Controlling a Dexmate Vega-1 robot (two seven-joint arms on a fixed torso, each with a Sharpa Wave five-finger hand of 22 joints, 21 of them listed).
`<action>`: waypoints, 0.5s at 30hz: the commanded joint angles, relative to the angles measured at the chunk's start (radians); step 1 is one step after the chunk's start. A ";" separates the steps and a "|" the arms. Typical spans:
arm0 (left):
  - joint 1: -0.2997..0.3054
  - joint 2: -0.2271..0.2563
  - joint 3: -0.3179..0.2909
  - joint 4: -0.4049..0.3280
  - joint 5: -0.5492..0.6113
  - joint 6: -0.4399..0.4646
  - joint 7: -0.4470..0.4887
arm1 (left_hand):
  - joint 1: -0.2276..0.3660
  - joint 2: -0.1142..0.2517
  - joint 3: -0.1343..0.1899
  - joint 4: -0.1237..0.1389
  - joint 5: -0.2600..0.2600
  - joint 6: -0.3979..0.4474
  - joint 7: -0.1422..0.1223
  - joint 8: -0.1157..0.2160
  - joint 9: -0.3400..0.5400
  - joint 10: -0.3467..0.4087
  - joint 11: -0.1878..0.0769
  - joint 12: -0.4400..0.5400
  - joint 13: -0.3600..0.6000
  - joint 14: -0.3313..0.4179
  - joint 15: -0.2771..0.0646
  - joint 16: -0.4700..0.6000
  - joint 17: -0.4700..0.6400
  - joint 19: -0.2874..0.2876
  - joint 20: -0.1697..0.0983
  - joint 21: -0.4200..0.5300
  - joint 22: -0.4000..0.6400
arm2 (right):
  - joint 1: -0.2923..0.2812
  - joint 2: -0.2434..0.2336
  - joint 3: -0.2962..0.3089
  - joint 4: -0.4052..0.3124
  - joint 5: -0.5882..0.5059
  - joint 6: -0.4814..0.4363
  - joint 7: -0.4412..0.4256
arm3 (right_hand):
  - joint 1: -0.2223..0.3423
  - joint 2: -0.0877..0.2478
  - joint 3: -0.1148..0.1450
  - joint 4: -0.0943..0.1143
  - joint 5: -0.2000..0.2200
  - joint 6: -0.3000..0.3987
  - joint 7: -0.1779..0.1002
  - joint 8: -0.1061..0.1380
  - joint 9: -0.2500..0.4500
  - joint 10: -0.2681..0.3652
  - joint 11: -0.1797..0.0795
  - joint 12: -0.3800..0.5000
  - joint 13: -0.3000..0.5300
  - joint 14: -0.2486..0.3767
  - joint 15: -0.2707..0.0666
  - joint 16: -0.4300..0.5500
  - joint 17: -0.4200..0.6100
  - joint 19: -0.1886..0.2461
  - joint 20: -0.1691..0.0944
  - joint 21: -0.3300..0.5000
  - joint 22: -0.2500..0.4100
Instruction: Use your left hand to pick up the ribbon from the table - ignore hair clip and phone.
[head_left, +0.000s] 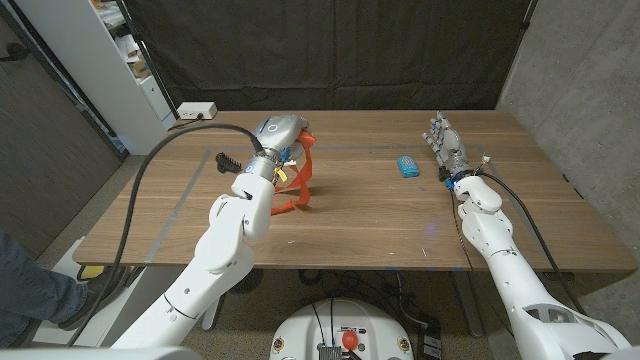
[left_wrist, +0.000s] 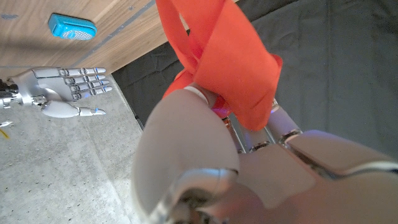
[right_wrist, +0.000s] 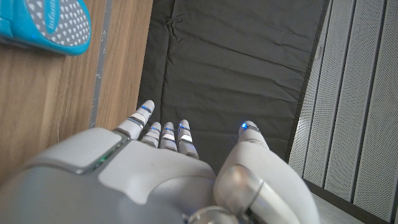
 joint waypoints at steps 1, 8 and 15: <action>-0.005 -0.004 -0.015 -0.022 0.028 -0.009 0.013 | -0.012 0.001 0.012 -0.001 0.010 0.006 0.000 0.005 0.004 0.011 0.000 -0.009 0.007 0.021 -0.039 -0.005 0.008 0.001 0.000 0.013 0.002 | -0.001 0.000 -0.004 -0.001 -0.003 0.003 -0.007 | -0.001 0.011 0.004 -0.006 -0.001 0.007 0.003 0.003 0.006 0.006 0.006 0.009 0.005 0.000 0.001 0.005 0.002 0.008 -0.002 -0.002 0.002; -0.010 -0.009 -0.023 -0.029 0.035 -0.014 0.015 | -0.017 -0.002 0.019 -0.001 0.012 0.008 0.000 0.008 0.006 0.017 0.003 -0.018 0.009 0.026 -0.041 -0.006 0.013 0.000 -0.002 0.021 0.001 | -0.001 -0.001 -0.004 -0.005 -0.003 0.000 -0.010 | 0.000 0.011 0.004 -0.007 -0.001 0.008 0.003 0.003 0.006 0.006 0.005 0.009 0.005 0.000 0.001 0.004 0.002 0.008 -0.002 -0.002 0.002; -0.016 -0.013 -0.026 -0.038 0.047 -0.019 0.012 | -0.021 -0.005 0.028 -0.002 0.016 0.006 -0.005 0.007 0.004 0.020 -0.003 -0.025 0.018 0.031 -0.044 -0.008 0.020 0.000 -0.005 0.031 0.000 | -0.002 -0.001 -0.004 -0.009 -0.003 -0.002 -0.011 | -0.001 0.012 0.003 -0.007 -0.001 0.008 0.004 0.003 0.006 0.006 0.006 0.008 0.005 -0.001 0.001 0.004 0.002 0.008 -0.001 -0.002 0.002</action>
